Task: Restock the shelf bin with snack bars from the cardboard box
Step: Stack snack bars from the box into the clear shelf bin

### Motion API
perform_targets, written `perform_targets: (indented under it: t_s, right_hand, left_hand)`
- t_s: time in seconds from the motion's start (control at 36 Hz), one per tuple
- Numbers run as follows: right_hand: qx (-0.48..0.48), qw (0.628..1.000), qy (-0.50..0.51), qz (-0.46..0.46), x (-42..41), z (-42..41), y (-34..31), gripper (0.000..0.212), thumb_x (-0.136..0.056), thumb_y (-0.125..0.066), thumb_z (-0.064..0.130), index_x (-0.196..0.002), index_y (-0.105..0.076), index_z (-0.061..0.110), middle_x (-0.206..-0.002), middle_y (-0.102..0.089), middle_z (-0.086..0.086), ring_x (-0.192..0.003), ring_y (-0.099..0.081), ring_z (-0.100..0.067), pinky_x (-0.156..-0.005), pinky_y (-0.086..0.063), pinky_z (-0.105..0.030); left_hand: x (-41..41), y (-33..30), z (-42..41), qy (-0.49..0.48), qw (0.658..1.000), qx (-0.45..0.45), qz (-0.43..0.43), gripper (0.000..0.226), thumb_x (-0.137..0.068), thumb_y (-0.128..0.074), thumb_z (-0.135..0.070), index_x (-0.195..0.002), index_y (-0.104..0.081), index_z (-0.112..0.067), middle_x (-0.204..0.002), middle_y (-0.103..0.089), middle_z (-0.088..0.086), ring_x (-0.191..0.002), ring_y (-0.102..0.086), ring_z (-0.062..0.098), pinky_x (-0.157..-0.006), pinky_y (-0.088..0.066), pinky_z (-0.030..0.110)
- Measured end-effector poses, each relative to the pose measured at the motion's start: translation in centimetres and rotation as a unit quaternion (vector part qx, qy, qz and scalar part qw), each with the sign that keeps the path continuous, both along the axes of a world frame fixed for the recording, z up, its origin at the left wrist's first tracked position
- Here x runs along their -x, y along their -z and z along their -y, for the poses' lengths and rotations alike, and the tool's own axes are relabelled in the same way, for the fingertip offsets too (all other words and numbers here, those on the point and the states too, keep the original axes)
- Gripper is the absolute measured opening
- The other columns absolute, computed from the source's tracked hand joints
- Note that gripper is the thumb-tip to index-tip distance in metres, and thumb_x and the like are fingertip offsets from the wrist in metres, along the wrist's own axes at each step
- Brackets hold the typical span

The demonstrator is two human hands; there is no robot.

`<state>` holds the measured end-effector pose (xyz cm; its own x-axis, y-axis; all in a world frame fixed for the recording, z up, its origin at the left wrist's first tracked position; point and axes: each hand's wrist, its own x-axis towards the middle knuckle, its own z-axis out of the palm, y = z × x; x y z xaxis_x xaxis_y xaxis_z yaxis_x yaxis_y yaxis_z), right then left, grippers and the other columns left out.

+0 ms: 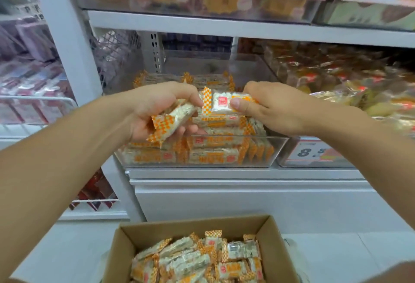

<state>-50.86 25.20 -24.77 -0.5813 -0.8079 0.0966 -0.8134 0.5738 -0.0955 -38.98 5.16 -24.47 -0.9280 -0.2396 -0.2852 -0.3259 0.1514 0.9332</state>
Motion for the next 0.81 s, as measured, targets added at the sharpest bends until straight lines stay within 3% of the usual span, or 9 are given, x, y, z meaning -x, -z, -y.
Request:
perform_targets:
  t_s: [0.08, 0.19, 0.31, 0.36, 0.44, 0.56, 0.61, 0.72, 0.81]
  right_hand:
    - [-0.005, 0.999, -0.03, 0.032, -0.1, -0.4, -0.1, 0.055, -0.089, -0.032, 0.069, -0.088, -0.052, 0.017, -0.087, -0.05, -0.004, -0.08, -0.05, -0.02, -0.076, -0.041, -0.04]
    - [-0.039, 0.998, -0.045, 0.029, -0.1, -1.3, 0.7, 0.013, -0.098, -0.057, 0.043, -0.101, -0.055, 0.031, -0.094, -0.048, 0.006, -0.088, -0.052, -0.016, -0.074, -0.033, -0.031]
    - [0.087, 0.994, -0.036, 0.058, -0.6, -1.2, 2.0, 0.02, -0.086, -0.077, 0.036, -0.105, -0.071, 0.031, -0.085, -0.064, 0.01, -0.077, -0.058, -0.007, -0.068, -0.043, -0.023]
    - [0.147, 0.985, -0.02, 0.086, -0.8, -0.8, 2.7, 0.018, -0.082, -0.082, 0.033, -0.098, -0.079, 0.026, -0.083, -0.071, 0.009, -0.077, -0.063, -0.006, -0.069, -0.049, -0.018]
    - [0.194, 0.972, -0.027, 0.126, -1.3, 0.1, 3.7, 0.011, -0.087, -0.077, 0.025, -0.096, -0.081, 0.02, -0.091, -0.069, 0.009, -0.089, -0.063, -0.008, -0.087, -0.053, -0.031]
    - [0.129, 0.983, -0.026, 0.126, -2.3, 0.8, 3.8, 0.019, -0.099, -0.062, 0.021, -0.111, -0.077, 0.02, -0.121, -0.054, 0.006, -0.121, -0.049, -0.008, -0.108, -0.039, -0.029]
    - [0.098, 0.986, -0.025, 0.132, -2.7, 0.6, 3.5, 0.024, -0.101, -0.058, 0.025, -0.118, -0.075, 0.026, -0.134, -0.047, 0.005, -0.13, -0.041, -0.012, -0.115, -0.033, -0.034]
    - [0.012, 0.997, 0.015, 0.081, -3.2, -0.5, 3.0, 0.033, -0.102, -0.051, 0.042, -0.133, -0.06, 0.045, -0.136, -0.04, 0.004, -0.13, -0.033, -0.023, -0.114, -0.029, -0.04]
    - [0.016, 0.996, 0.081, 0.038, -3.8, -0.7, 2.8, 0.043, -0.1, -0.052, 0.047, -0.141, -0.053, 0.031, -0.129, -0.051, -0.005, -0.122, -0.051, -0.029, -0.103, -0.044, -0.041]
  left_hand:
    - [0.0, 0.5, 0.4, 0.011, 1.0, -0.007, -0.003, 0.011, -0.086, -0.059, -0.021, -0.078, -0.065, -0.015, -0.122, -0.065, 0.028, -0.073, -0.062, 0.023, -0.048, -0.052, 0.022]
    - [-0.6, 0.6, 0.2, 0.002, 0.998, -0.061, 0.003, 0.011, -0.088, -0.059, -0.02, -0.087, -0.063, -0.01, -0.122, -0.064, 0.032, -0.065, -0.065, 0.021, -0.042, -0.051, 0.021]
    - [-1.7, 0.5, -0.1, -0.018, 0.986, -0.156, 0.049, 0.049, -0.061, -0.07, -0.022, -0.105, -0.059, -0.004, -0.107, -0.071, 0.032, -0.058, -0.073, 0.022, -0.039, -0.05, 0.018]
    - [-1.9, 0.4, -0.5, -0.032, 0.987, -0.15, 0.05, 0.042, -0.068, -0.07, -0.019, -0.105, -0.06, -0.003, -0.106, -0.071, 0.031, -0.059, -0.073, 0.023, -0.039, -0.05, 0.019]
    - [-2.0, 0.6, -0.7, -0.058, 0.989, -0.133, 0.04, 0.029, -0.084, -0.067, -0.019, -0.108, -0.06, -0.003, -0.095, -0.074, 0.024, -0.059, -0.072, 0.023, -0.038, -0.05, 0.02]
    - [-2.1, 0.9, -1.4, -0.057, 0.996, -0.058, 0.021, 0.025, -0.087, -0.065, -0.018, -0.111, -0.059, -0.01, -0.094, -0.074, 0.022, -0.059, -0.07, 0.02, -0.045, -0.052, 0.022]
    - [-2.0, 1.3, -1.5, -0.057, 0.998, -0.004, 0.014, 0.032, -0.083, -0.069, -0.024, -0.111, -0.061, -0.011, -0.091, -0.074, 0.018, -0.064, -0.07, 0.02, -0.058, -0.053, 0.027]
    - [-2.0, 1.8, -1.3, -0.11, 0.979, 0.174, 0.003, 0.073, -0.066, -0.079, -0.043, -0.129, -0.059, -0.013, -0.116, -0.066, 0.011, -0.099, -0.063, 0.027, -0.075, -0.044, 0.033]
    - [-1.8, 1.6, -1.3, -0.137, 0.971, 0.197, -0.027, 0.072, -0.076, -0.078, -0.039, -0.139, -0.05, -0.015, -0.127, -0.058, 0.005, -0.102, -0.057, 0.022, -0.079, -0.04, 0.035]
